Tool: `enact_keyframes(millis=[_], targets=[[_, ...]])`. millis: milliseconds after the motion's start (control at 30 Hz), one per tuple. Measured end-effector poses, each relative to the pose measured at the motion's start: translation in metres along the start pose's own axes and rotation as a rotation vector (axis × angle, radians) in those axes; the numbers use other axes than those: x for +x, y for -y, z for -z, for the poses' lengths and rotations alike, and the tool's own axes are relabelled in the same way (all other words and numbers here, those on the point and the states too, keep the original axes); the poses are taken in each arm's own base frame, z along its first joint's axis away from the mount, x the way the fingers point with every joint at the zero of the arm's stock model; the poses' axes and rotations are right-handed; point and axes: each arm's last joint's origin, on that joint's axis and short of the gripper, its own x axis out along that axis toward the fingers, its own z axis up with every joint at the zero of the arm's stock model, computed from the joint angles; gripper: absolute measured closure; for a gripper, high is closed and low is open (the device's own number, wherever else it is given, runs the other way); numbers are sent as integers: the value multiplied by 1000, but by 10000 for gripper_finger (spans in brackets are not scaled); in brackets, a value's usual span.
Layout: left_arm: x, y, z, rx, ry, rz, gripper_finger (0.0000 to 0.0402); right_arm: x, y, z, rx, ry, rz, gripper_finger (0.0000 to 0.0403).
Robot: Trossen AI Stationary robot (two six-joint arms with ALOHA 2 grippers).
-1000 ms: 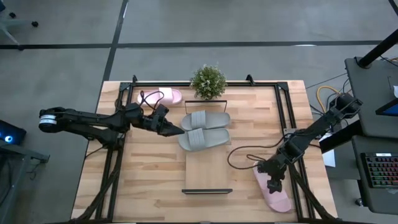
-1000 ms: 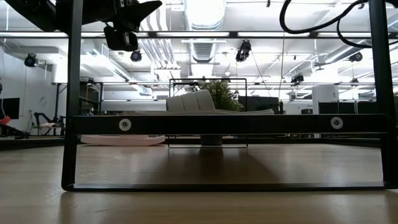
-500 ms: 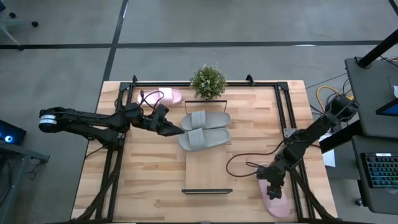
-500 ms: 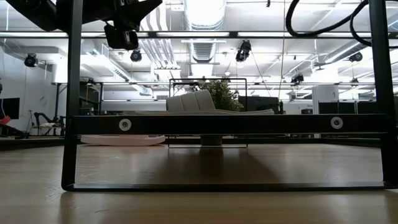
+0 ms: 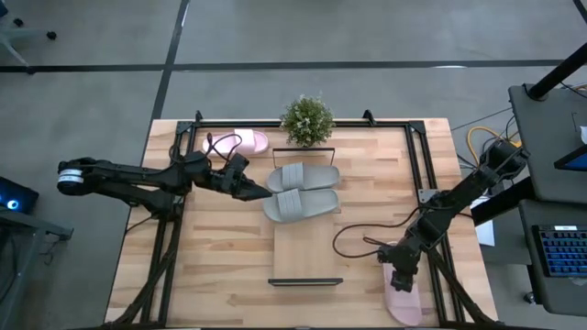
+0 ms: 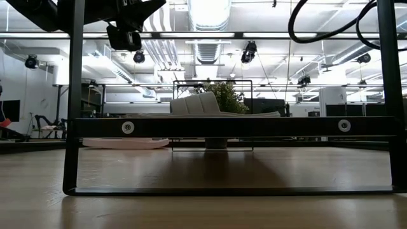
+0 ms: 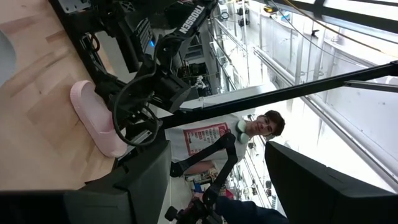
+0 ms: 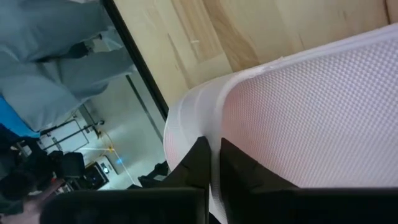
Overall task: Pick and place slides into the shelf
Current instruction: Put the bottom pink slide on the shelf
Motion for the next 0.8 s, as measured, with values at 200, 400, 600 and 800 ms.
enact_keyframes(millis=[200, 400, 600, 800], targets=[[0, 0, 0, 0, 0, 0, 156, 0, 0, -1, 33, 25, 4, 392], [0, 0, 0, -1, 0, 0, 156, -1, -1, -4, 69, 128, 10, 393], [0, -1, 0, -1, 0, -2, 156, -7, -2, -5, 100, 250, 6, 394], [0, -2, 0, 5, -1, -6, 156, -16, 0, -5, 146, 378, 11, 394]])
